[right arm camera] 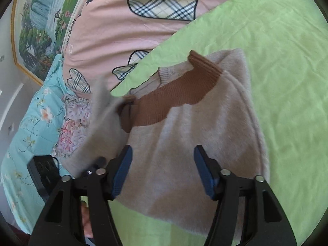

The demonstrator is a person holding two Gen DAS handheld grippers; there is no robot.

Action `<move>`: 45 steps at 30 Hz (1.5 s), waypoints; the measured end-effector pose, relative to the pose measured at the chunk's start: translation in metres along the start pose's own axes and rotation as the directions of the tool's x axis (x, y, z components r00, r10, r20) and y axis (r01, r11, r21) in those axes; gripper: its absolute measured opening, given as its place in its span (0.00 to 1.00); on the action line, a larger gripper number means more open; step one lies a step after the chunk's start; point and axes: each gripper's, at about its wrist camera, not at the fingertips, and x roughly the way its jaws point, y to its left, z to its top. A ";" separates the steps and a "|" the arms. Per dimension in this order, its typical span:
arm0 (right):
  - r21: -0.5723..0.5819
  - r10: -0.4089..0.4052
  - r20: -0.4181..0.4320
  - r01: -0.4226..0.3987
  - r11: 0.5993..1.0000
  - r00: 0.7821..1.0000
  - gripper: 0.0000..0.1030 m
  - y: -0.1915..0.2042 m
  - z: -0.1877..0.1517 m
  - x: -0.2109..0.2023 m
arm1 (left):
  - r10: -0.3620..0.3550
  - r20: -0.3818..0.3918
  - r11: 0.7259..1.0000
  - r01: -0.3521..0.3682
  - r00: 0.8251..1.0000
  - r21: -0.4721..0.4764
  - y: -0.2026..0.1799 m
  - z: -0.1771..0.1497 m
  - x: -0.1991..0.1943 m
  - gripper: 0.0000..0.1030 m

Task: Fold small clothes

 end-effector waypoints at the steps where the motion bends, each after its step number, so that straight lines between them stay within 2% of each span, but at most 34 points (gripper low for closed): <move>1: 0.007 0.035 -0.024 -0.035 0.999 0.999 0.71 0.003 0.005 0.010 | -0.001 -0.009 1.000 0.001 1.000 -0.001 -0.001 -0.002 0.004 0.07; 3: 0.010 0.100 -0.074 -0.099 0.995 0.992 0.74 0.009 0.013 0.030 | -0.005 -0.014 1.000 0.005 1.000 -0.003 -0.002 -0.004 0.006 0.07; 7: -0.001 0.135 -0.158 -0.137 0.991 0.978 0.75 0.029 0.022 0.073 | -0.022 -0.010 1.000 0.022 1.000 -0.009 0.001 -0.002 0.001 0.07; 9: 0.012 0.183 -0.184 -0.184 0.983 0.966 0.75 0.038 0.028 0.093 | -0.017 -0.015 1.000 0.017 1.000 0.003 0.001 -0.003 0.001 0.07; 13: 0.026 0.187 -0.224 -0.186 0.982 0.956 0.71 0.046 0.051 0.141 | -0.008 -0.026 1.000 0.008 1.000 0.016 0.002 -0.005 -0.003 0.07; 14: 0.024 0.186 -0.230 -0.186 0.982 0.955 0.57 0.046 0.054 0.148 | -0.006 -0.027 1.000 0.006 1.000 0.016 0.002 -0.005 -0.003 0.07; 15: 0.031 0.184 -0.241 -0.182 0.983 0.953 0.36 0.047 0.058 0.157 | -0.001 -0.029 1.000 0.002 1.000 0.018 0.001 -0.004 -0.003 0.07; 17: 0.057 0.197 -0.251 -0.188 0.980 0.948 0.21 0.046 0.061 0.165 | 0.006 -0.027 1.000 -0.005 1.000 0.019 -0.001 -0.003 -0.006 0.07; 19: 0.019 0.186 -0.225 -0.187 0.982 0.957 0.18 0.054 0.064 0.154 | -0.008 -0.025 1.000 0.008 1.000 0.019 -0.006 0.000 -0.011 0.07; 23: -0.098 0.172 -0.133 -0.186 0.978 0.976 0.17 0.073 0.077 0.101 | -0.067 -0.005 0.995 0.067 0.998 0.074 -0.040 0.010 -0.016 0.07; 27: -0.211 0.034 -0.054 -0.044 0.976 0.998 0.17 0.063 0.085 0.050 | -0.110 -0.042 0.984 0.115 0.993 0.135 -0.087 0.008 -0.002 0.07; 32: -0.164 -0.120 -0.042 0.112 0.980 0.992 0.16 0.001 0.078 0.025 | -0.120 -0.144 0.979 0.142 0.982 0.148 -0.116 -0.014 0.039 0.07; 34: -0.151 -0.153 -0.045 0.145 0.978 0.987 0.16 -0.017 0.075 0.022 | -0.119 -0.168 0.977 0.145 0.979 0.155 -0.122 -0.020 0.048 0.07; 40: -0.200 -0.154 0.024 0.156 0.967 0.988 0.16 -0.016 0.082 0.000 | -0.141 -0.152 0.968 0.169 0.978 0.186 -0.138 -0.016 0.047 0.08; 45: -0.199 -0.205 -0.024 0.197 0.960 0.978 0.18 -0.038 0.079 0.020 | -0.123 -0.219 0.976 0.158 0.968 0.148 -0.135 -0.028 0.071 0.12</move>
